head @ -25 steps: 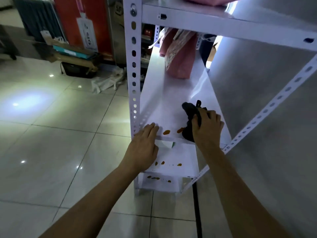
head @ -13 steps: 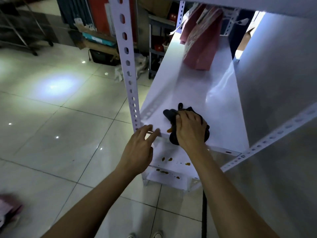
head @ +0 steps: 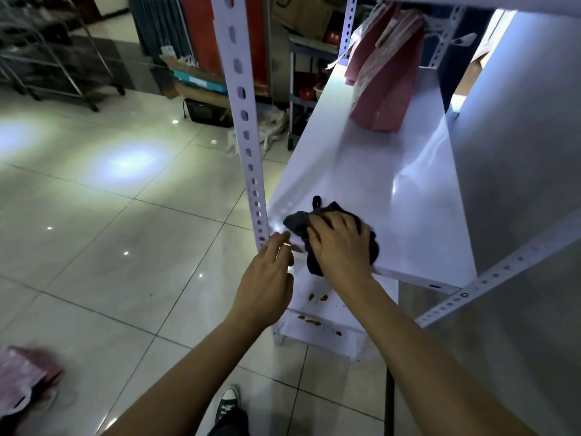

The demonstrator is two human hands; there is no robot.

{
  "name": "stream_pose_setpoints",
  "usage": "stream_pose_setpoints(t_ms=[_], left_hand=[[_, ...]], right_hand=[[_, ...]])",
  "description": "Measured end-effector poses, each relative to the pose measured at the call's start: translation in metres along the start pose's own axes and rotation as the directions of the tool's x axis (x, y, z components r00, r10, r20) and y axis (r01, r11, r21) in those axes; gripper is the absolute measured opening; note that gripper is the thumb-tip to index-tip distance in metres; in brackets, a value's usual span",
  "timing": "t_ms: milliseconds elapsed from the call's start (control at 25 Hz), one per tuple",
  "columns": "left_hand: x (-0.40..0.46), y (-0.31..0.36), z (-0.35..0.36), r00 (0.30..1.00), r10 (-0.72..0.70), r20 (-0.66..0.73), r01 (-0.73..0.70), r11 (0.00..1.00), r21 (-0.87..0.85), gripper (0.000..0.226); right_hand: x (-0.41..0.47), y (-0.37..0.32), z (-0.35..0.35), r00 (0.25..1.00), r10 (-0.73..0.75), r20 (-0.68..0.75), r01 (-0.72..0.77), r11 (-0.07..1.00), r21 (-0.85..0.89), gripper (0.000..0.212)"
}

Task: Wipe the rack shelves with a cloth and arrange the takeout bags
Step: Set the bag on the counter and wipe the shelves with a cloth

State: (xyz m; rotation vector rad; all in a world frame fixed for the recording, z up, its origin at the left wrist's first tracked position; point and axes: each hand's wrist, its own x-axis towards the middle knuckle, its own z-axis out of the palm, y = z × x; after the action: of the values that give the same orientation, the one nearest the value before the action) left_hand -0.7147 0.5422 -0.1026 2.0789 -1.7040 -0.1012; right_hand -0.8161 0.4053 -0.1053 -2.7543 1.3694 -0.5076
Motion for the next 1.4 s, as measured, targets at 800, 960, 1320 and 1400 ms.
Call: stream_pose_setpoints(t_ms=[800, 960, 1320, 1400], left_hand=[[-0.002, 0.001, 0.013, 0.999, -0.051, -0.014, 0.052, 0.998, 0.040, 0.034], [-0.001, 0.004, 0.012, 0.998, -0.057, -0.014, 0.057, 0.996, 0.064, 0.023], [0.003, 0.008, 0.013, 0.995, -0.090, -0.035, 0.093, 0.992, 0.087, 0.005], [0.005, 0.008, 0.014, 0.996, -0.082, -0.035, 0.086, 0.989, 0.118, 0.001]], right_hand=[[0.022, -0.023, 0.001, 0.989, 0.149, 0.012, -0.150, 0.988, 0.045, 0.033], [-0.006, -0.009, 0.000, 0.999, 0.052, -0.015, -0.051, 0.996, 0.076, 0.032], [0.035, 0.014, 0.002, 0.985, 0.175, -0.009, -0.175, 0.984, 0.027, 0.038], [0.046, 0.013, 0.003, 0.986, 0.168, -0.012, -0.167, 0.985, 0.033, 0.037]])
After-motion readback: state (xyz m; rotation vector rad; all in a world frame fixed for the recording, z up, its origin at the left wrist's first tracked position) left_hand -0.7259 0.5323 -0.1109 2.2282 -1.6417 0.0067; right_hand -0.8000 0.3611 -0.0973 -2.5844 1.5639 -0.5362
